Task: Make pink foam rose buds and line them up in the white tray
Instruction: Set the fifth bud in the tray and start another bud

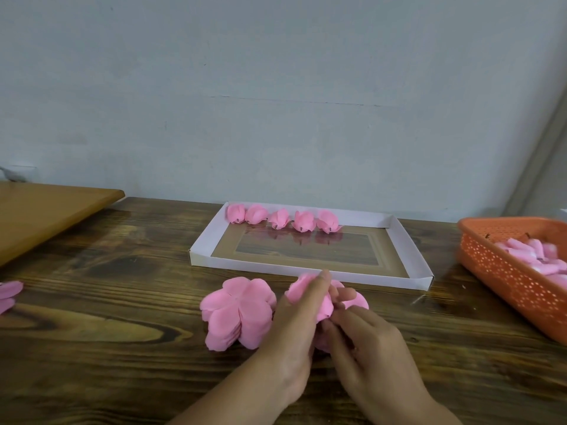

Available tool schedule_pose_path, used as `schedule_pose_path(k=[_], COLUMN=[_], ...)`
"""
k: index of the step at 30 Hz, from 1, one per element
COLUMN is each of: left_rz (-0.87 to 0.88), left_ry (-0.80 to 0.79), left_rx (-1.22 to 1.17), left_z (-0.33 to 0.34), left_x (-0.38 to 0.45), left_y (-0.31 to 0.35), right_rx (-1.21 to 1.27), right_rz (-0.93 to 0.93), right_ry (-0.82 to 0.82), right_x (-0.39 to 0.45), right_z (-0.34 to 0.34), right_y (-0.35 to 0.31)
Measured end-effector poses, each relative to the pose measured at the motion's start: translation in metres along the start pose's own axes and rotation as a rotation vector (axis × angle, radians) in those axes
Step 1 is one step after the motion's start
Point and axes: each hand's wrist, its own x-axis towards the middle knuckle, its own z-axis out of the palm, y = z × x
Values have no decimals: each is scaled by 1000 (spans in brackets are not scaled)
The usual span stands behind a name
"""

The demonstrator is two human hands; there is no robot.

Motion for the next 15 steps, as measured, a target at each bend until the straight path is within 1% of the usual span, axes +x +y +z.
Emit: schedule_pose_path(k=[1, 5, 8, 12, 13, 14, 15], left_rz=[-11, -94, -144, -154, -149, -149, -151], left_ry=[0, 5, -21, -85, -94, -83, -53], left_rx=[-19, -100, -169, -263, -261, -255, -247], left_z=[0, -3, -6, -9, -9, -8, -7], left_x=[-1, 0, 1, -1, -1, -1, 0], left_y=[1, 4, 4, 7, 9, 10, 11], right_rx=[112, 548, 924, 1420, 1495, 1513, 1454], right_rz=[53, 418, 586, 813, 849, 871, 879], right_ry=[-33, -219, -314, -467, -484, -478, -453], right_x=[-1, -1, 5, 8, 7, 7, 7], right_z=[1, -1, -5, -2, 0, 1, 1], right_y=[1, -6, -10, -9, -9, -10, -11])
